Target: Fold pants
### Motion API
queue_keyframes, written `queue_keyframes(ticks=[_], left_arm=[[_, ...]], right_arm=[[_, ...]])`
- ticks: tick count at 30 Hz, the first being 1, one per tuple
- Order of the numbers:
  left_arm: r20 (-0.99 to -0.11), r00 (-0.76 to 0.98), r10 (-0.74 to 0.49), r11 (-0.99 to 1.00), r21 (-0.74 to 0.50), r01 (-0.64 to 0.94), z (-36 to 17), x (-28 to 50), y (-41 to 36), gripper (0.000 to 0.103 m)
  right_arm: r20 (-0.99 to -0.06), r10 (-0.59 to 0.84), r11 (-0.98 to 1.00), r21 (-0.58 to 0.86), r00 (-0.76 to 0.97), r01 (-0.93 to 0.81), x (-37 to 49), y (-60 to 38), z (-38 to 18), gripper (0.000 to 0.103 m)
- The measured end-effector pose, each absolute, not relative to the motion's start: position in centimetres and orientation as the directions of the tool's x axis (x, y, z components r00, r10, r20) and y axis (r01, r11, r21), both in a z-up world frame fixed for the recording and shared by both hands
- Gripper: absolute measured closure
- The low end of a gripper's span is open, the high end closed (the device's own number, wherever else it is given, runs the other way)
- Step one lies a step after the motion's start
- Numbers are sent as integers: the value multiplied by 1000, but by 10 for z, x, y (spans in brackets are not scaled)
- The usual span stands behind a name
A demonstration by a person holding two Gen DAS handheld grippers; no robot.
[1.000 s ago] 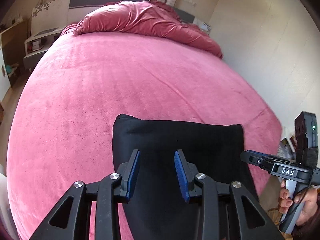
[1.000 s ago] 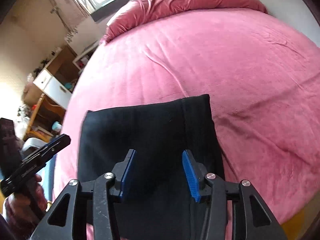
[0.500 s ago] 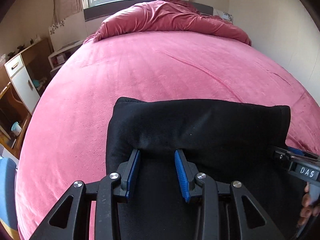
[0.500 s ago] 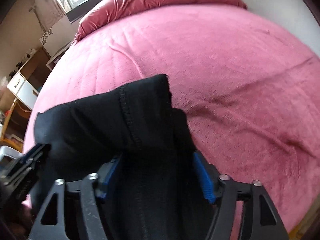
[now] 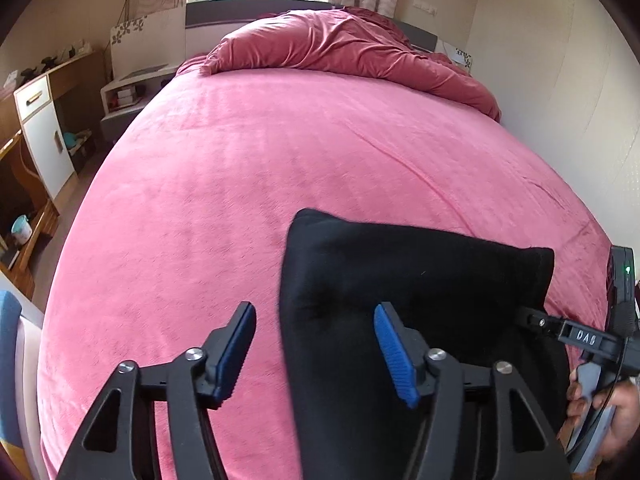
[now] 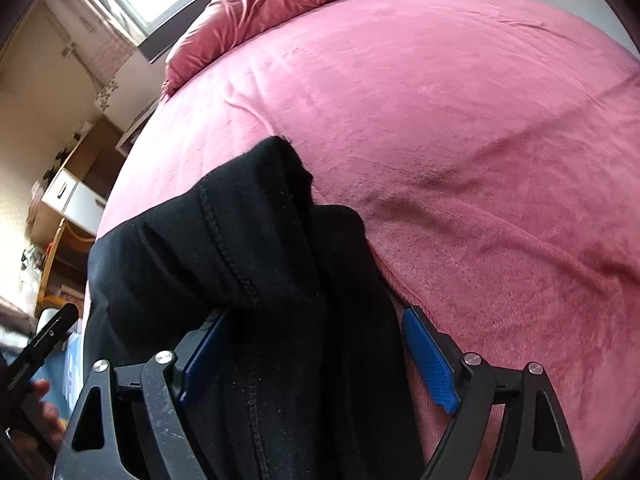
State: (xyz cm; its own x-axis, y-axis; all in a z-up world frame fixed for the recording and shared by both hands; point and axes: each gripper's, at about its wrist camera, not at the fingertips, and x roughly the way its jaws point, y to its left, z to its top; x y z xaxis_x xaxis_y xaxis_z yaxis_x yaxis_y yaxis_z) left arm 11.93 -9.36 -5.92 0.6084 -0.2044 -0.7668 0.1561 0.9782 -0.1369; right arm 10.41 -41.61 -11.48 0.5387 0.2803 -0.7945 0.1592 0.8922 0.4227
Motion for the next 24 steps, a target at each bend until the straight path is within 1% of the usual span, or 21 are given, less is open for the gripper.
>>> queue_keyframes(ticks=[2, 4, 9, 16, 19, 21, 24], left_arm=[[-772, 596, -219, 975, -153, 160, -62, 116, -86, 34], [-779, 577, -245, 969, -179, 170, -68, 117, -80, 24], [-788, 535, -305, 952, -234, 198, -80, 114, -79, 21], [-785, 479, -393, 918, -308, 249, -91, 118, -92, 21], [-793, 450, -411, 910, -327, 255, -99, 120, -100, 21], [-797, 435, -420, 906, -345, 244, -102, 121, -101, 25], [-796, 422, -433, 900, -357, 250, -101, 122, -100, 32]], right_arm=[[-790, 304, 889, 436, 533, 139, 106, -416, -115, 20], [-784, 333, 885, 451, 525, 112, 109, -416, -116, 20], [-770, 407, 861, 503, 492, 74, 110, -420, -124, 20], [-738, 485, 815, 576, 470, 63, 113, -428, -137, 20], [-728, 505, 802, 594, 464, 59, 111, -431, -139, 23], [-732, 502, 806, 589, 460, 58, 110, -431, -138, 26], [-740, 487, 816, 575, 464, 61, 111, -428, -135, 27]])
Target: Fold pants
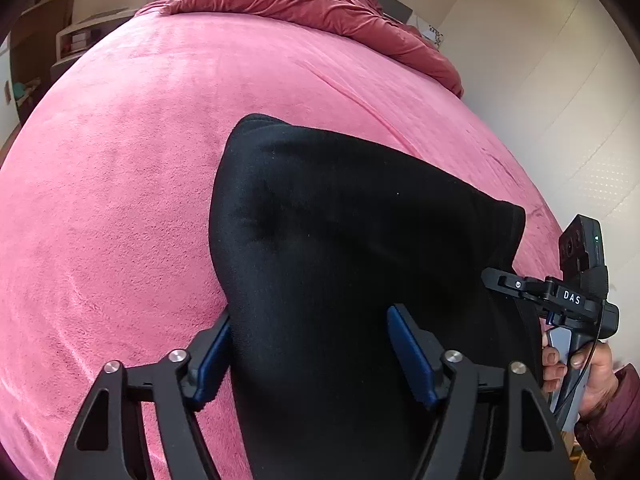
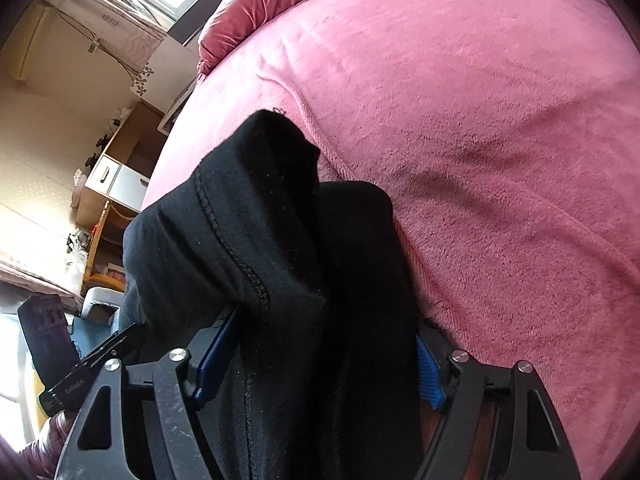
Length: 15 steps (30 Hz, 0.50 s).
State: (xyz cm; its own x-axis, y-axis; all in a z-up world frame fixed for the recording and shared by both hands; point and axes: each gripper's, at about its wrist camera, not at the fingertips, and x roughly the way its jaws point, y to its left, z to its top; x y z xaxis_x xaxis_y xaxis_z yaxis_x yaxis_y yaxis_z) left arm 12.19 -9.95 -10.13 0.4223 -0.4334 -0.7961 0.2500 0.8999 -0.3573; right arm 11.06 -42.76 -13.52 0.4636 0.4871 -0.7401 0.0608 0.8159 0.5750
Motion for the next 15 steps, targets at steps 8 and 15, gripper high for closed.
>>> queue_keyframes(ticks=[8, 15], left_arm=[[-769, 397, -501, 865, -452, 218, -99, 117, -74, 47], [-755, 337, -562, 825, -542, 160, -112, 121, -64, 53]], right_arm=[[-737, 516, 796, 601, 437, 75, 103, -430, -131, 24], [-770, 497, 836, 549, 399, 17, 93, -410, -130, 42]])
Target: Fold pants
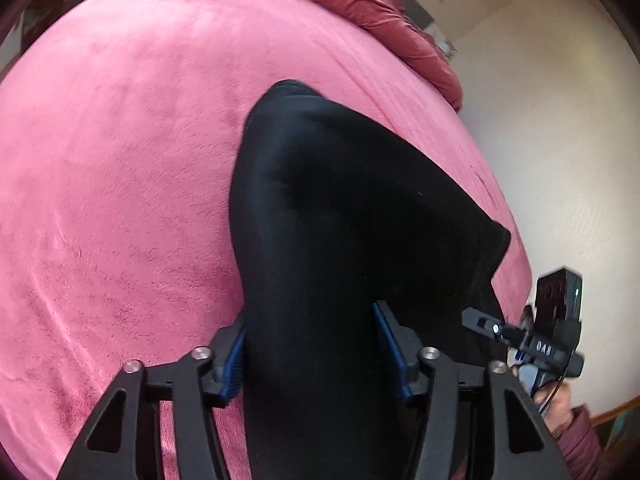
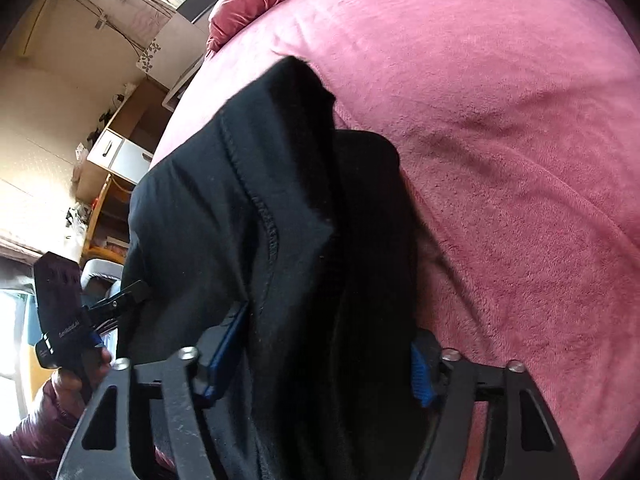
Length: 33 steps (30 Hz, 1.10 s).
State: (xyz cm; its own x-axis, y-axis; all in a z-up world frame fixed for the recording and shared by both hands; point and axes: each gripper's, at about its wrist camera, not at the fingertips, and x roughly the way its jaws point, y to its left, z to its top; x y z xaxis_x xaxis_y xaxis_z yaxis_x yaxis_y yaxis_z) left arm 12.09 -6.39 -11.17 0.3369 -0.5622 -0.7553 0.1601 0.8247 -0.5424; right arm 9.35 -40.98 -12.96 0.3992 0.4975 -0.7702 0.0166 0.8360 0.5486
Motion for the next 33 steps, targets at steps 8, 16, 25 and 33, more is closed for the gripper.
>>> queue_keyframes(ticks=[8, 16, 25, 33], left_arm=[[-710, 371, -599, 800, -555, 229, -81, 94, -55, 64], [-674, 462, -577, 811, -542, 221, -56, 58, -8, 64], [-675, 567, -473, 863, -485, 142, -33, 135, 57, 64], [-760, 508, -404, 900, -429, 74, -66, 207, 58, 56]], right_arm=[[-766, 481, 850, 526, 427, -14, 80, -391, -107, 57], [-741, 528, 844, 514, 416, -154, 81, -343, -72, 57], [-724, 554, 832, 492, 410, -255, 182, -273, -44, 57], [-753, 529, 848, 491, 391, -201, 268, -253, -56, 57]])
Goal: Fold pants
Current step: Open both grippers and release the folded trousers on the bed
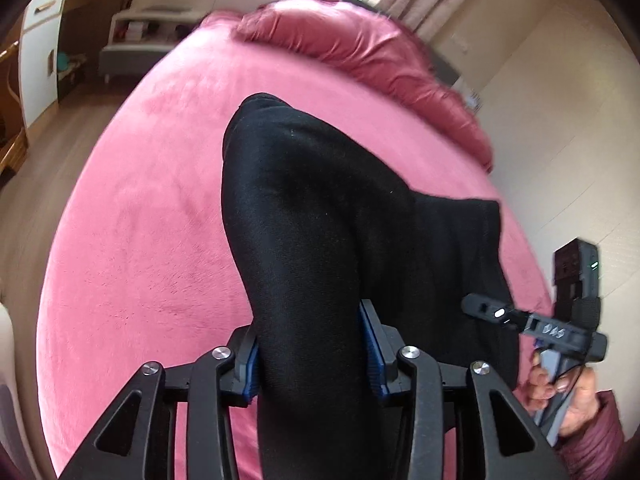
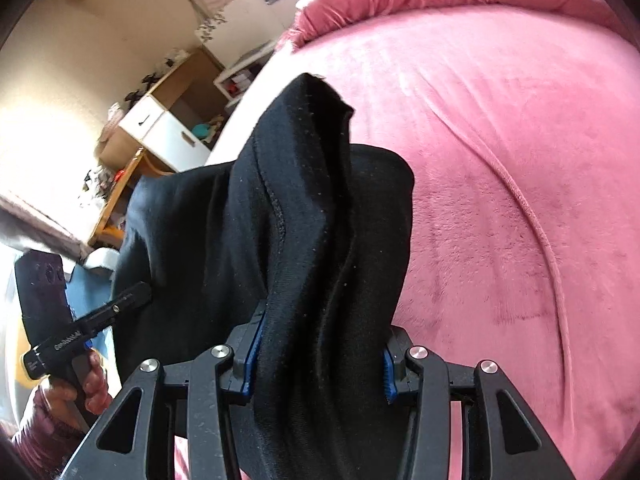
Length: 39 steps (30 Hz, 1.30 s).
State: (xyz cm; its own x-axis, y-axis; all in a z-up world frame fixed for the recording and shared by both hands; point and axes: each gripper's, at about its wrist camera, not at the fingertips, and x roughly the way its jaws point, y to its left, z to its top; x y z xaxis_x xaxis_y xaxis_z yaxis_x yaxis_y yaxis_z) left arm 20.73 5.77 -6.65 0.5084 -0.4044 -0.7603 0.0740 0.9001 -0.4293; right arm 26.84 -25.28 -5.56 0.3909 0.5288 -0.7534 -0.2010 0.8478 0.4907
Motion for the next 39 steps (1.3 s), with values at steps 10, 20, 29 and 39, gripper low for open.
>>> queue_keyframes(ticks=[10, 20, 29, 39], left_arm=[[-797, 499, -341, 917, -398, -8, -113, 213, 66, 31], [-798, 592, -118, 961, -241, -133, -74, 170, 59, 31], [-732, 681, -25, 980, -153, -129, -40, 124, 36, 31], [-683, 731, 4, 989, -106, -104, -15, 64, 11, 31]], right_arm=[[-766, 518, 848, 519, 380, -109, 286, -255, -116, 42], [-822, 315, 949, 291, 474, -126, 258, -252, -79, 27], [-777, 159, 982, 191, 609, -13, 205, -259, -33, 26], [-730, 156, 987, 141, 665, -78, 143, -223, -12, 22]])
